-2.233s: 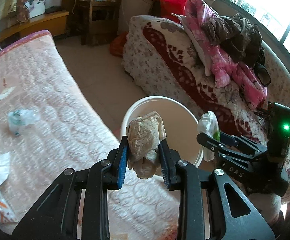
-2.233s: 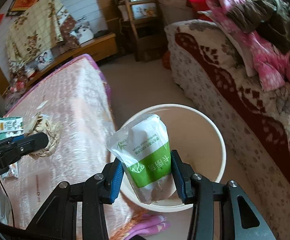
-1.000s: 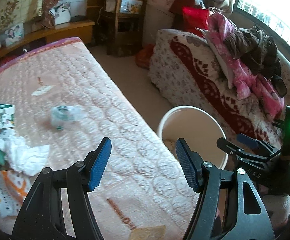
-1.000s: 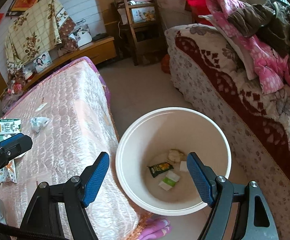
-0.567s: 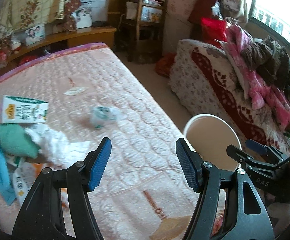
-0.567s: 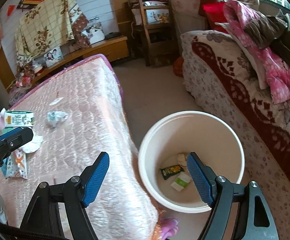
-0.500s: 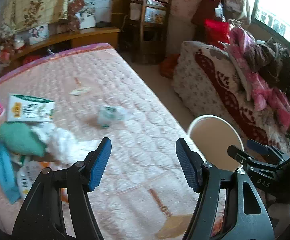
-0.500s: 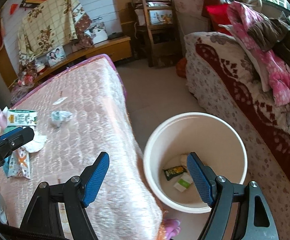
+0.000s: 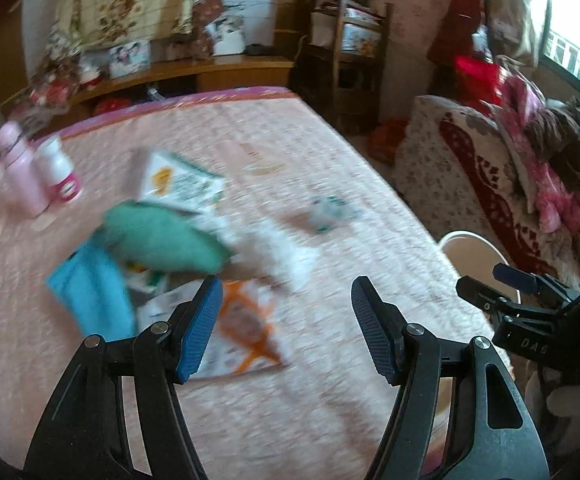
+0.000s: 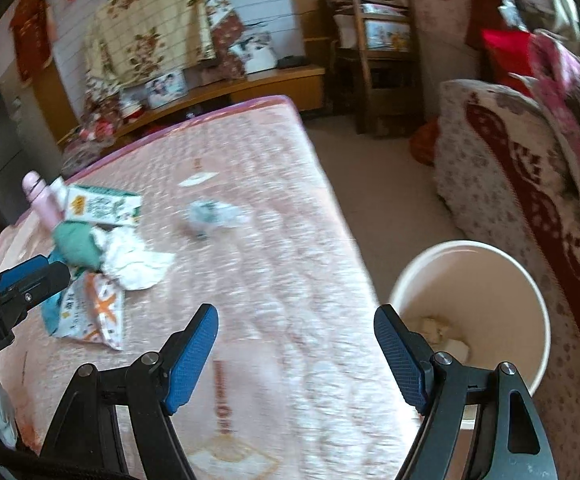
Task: Collect trash
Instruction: 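Grasp the blue tissue pack with left tool while right tool grasps crumpled white tissue, then carry the crumpled tissue and blue pack over the white bucket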
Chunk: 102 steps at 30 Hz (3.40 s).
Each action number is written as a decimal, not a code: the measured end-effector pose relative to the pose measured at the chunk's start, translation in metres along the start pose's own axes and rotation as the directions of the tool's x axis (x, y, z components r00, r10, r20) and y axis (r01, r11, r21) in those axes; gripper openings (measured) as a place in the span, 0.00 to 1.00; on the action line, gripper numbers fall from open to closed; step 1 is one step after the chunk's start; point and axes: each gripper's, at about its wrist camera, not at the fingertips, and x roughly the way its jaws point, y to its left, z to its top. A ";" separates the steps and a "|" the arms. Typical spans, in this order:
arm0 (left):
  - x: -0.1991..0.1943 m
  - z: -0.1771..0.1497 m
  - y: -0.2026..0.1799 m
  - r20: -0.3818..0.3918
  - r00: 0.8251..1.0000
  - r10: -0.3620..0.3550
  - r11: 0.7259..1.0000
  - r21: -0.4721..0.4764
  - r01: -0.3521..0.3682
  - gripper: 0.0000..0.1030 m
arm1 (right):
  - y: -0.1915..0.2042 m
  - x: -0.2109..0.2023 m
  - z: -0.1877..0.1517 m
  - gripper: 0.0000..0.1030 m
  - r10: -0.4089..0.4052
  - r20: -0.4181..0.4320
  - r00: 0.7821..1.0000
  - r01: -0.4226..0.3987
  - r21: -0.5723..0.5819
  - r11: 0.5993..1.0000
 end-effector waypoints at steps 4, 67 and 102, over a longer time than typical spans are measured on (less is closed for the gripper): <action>-0.008 -0.008 0.042 -0.009 0.999 0.034 0.997 -0.069 -0.034 0.64 | 0.034 0.012 0.002 0.77 0.047 -0.025 0.999 -0.048 -0.058 0.997; -0.011 -0.007 0.051 -0.031 0.999 -0.038 0.987 -0.157 0.033 0.47 | 0.086 0.012 0.013 0.24 0.286 -0.037 0.958 -0.287 -0.204 0.936; 0.053 0.017 -0.133 -0.116 0.957 -0.268 0.957 0.083 0.278 0.47 | -0.066 -0.030 -0.006 0.24 -0.005 0.027 1.000 0.005 -0.024 1.000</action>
